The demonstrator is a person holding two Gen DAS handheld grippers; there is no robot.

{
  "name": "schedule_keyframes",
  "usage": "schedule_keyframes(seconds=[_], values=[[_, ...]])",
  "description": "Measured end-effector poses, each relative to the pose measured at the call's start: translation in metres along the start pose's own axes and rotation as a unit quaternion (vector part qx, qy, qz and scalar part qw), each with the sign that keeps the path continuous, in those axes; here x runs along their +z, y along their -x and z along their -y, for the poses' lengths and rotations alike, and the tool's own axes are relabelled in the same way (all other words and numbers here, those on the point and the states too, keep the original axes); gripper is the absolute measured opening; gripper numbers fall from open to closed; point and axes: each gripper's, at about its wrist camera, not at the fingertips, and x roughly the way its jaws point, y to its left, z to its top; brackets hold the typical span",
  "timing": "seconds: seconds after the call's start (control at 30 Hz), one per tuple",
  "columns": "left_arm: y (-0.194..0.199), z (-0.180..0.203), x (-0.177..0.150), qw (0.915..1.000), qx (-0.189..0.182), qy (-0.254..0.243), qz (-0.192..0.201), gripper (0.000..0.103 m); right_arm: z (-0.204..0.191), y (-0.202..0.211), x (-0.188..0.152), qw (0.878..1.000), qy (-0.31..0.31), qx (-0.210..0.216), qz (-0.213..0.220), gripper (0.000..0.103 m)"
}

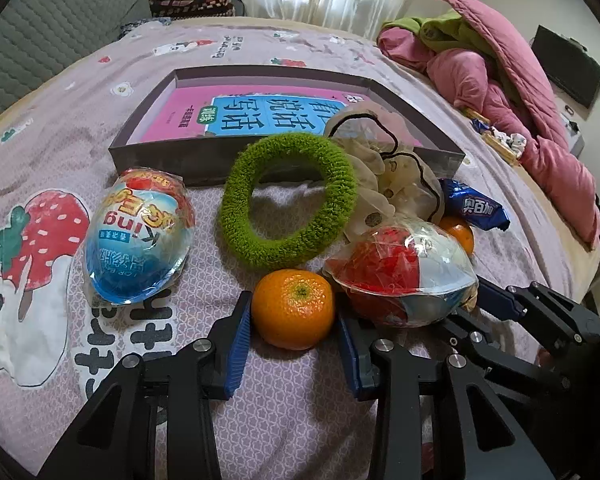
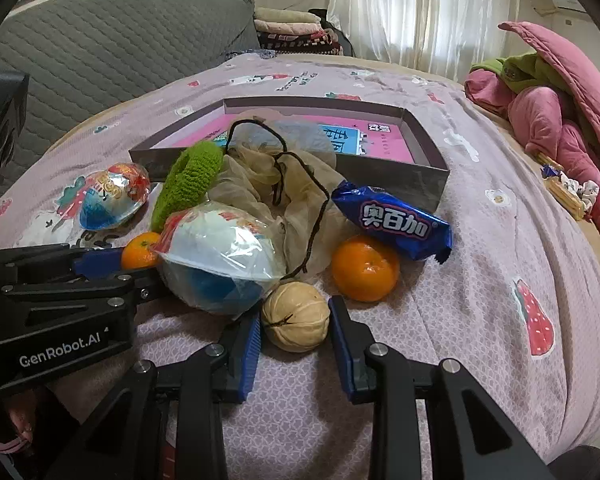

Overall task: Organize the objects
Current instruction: 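Close the left gripper on the orange while the right gripper closes on the walnut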

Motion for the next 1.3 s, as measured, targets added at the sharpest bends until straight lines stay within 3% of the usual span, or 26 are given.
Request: schedule_keyframes(seconds=[0.43,1.0,1.3], values=[[0.017,0.001,-0.007,0.9999,-0.008,-0.002,0.009,0.039,0.010,0.016,0.000,1.000,-0.016,-0.005,0.025,0.033],[0.052,0.005,-0.003,0.9987,0.003,-0.007,0.050,0.039,0.012,0.050,0.006,0.996,-0.009,-0.016,0.090,0.033],[0.052,0.003,0.005,0.9980,0.001,-0.007,0.063,0.039,0.014,0.055,0.015,0.994,-0.015,-0.008,0.107,0.033]])
